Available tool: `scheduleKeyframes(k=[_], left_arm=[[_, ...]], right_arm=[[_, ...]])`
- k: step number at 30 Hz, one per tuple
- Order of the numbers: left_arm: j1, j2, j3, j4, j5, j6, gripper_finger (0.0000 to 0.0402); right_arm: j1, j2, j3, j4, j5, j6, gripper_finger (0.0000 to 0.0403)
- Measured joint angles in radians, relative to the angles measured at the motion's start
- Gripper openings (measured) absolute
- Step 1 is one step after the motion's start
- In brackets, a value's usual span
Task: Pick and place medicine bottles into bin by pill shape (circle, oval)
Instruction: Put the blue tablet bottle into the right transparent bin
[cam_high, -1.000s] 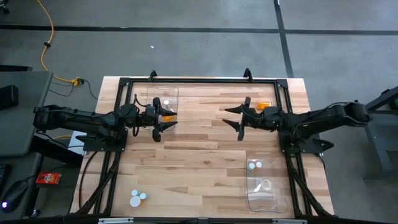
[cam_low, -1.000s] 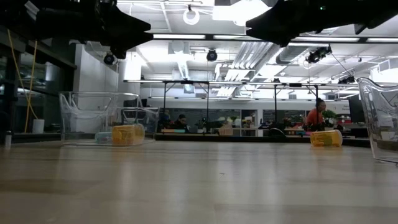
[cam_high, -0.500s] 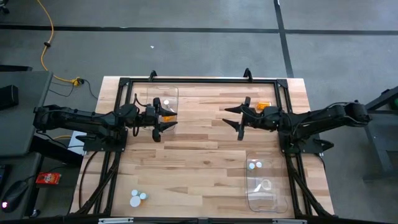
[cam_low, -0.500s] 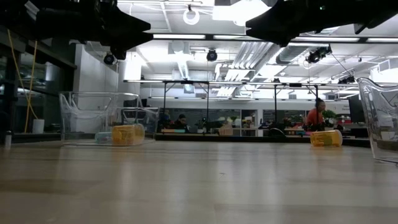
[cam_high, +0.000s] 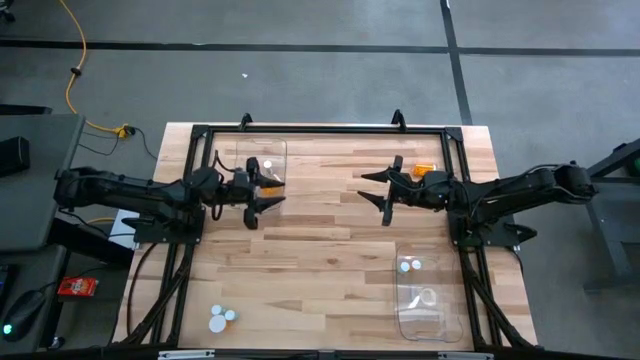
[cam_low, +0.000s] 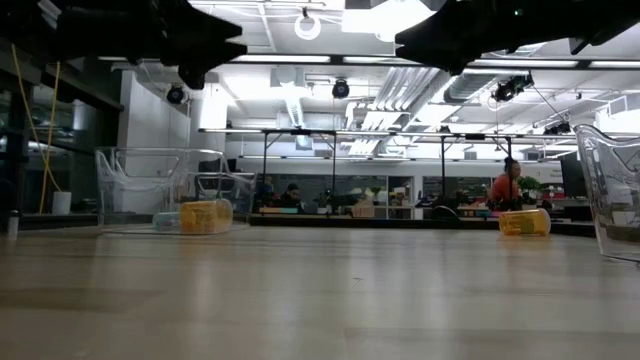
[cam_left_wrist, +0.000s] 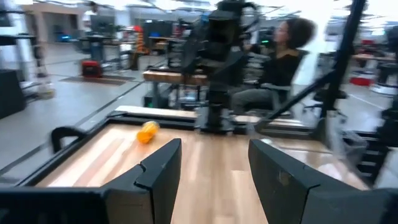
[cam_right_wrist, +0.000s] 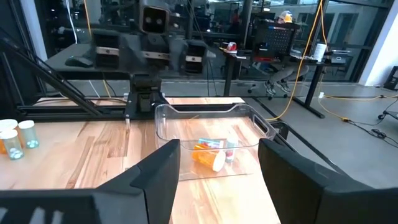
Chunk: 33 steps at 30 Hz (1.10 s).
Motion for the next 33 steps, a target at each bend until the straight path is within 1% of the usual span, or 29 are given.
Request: scheduleKeyframes(k=[3, 5, 7, 9, 11, 14, 17, 21, 25, 27, 29, 33], left_arm=[[-0.081, 0.0, 0.048, -0.053, 0.0, 0.016, 0.0174], [-0.151, 0.0, 0.098, -0.148, -0.008, 0.041, 0.0174], [-0.233, 0.0, 0.161, -0.3, -0.022, 0.043, 0.0174], [-0.325, 0.002, 0.239, -0.492, -0.082, 0.007, 0.0174], [-0.426, 0.027, 0.316, -0.679, -0.16, -0.082, 0.0174], [-0.585, 0.091, 0.405, -0.912, -0.256, -0.274, 0.0174], [-0.732, 0.181, 0.471, -1.045, -0.27, -0.498, 0.0174], [-0.889, 0.323, 0.541, -1.127, -0.233, -0.766, 0.0174], [-0.983, 0.441, 0.597, -1.166, -0.176, -0.939, 0.0174], [-1.006, 0.485, 0.628, -1.177, -0.171, -0.974, 0.0174], [-1.016, 0.517, 0.653, -1.223, -0.178, -0.982, 0.0174], [-1.018, 0.576, 0.686, -1.253, -0.228, -0.964, 0.0174]], right_arm=[[0.0, 0.0, 0.001, -0.006, 0.0, 0.0, 0.021], [0.0, 0.0, 0.001, -0.013, 0.0, 0.0, 0.021], [0.0, 0.0, 0.001, -0.021, 0.0, 0.0, 0.021], [0.0, 0.0, 0.001, -0.029, 0.0, 0.0, 0.021], [0.0, 0.0, 0.001, -0.034, 0.0, 0.0, 0.021], [0.0, 0.0, 0.001, -0.038, 0.0, 0.013, 0.021], [0.0, 0.0, 0.001, -0.038, 0.0, 0.026, 0.021], [0.0, 0.0, 0.001, -0.048, 0.0, 0.027, 0.021], [0.0, 0.0, 0.001, -0.06, 0.0, 0.027, 0.021], [0.0, 0.0, 0.001, -0.062, 0.0, 0.027, 0.021], [0.0, 0.0, 0.001, -0.062, 0.0, 0.027, 0.021], [0.0, 0.0, 0.001, -0.064, 0.0, 0.026, 0.021]])
